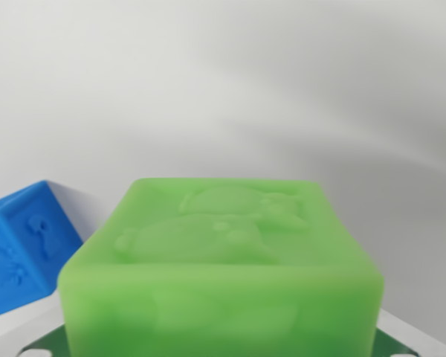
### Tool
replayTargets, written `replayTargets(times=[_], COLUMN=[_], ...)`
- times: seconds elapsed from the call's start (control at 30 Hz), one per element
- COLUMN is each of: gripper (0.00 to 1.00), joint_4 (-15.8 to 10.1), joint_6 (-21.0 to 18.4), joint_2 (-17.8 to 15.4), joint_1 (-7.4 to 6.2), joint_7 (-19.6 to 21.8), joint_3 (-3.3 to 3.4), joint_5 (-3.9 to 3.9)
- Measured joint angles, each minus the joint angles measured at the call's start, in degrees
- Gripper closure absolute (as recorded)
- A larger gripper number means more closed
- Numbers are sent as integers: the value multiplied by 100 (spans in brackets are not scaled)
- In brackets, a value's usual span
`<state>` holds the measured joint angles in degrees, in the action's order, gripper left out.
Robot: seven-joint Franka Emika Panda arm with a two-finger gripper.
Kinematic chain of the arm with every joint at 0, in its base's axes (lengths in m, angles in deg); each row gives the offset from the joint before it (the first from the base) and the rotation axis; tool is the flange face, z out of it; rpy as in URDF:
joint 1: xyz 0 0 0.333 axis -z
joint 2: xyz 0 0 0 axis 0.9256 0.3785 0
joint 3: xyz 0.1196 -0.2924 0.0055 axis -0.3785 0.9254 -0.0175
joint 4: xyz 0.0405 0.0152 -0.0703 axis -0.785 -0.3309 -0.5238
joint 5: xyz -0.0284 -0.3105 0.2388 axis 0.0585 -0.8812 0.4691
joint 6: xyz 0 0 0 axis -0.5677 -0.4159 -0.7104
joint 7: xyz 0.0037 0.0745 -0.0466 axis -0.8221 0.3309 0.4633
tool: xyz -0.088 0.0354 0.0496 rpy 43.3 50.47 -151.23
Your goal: Stack cube
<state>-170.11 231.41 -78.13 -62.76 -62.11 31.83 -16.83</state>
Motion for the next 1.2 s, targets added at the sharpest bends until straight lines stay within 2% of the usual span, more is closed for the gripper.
replayTargets(times=[1.2], gripper=[100], joint_4=[-862], joint_6=[106], joint_2=[-749], joint_1=[-363], joint_7=[-624], joint_3=[-248], joint_5=[-35])
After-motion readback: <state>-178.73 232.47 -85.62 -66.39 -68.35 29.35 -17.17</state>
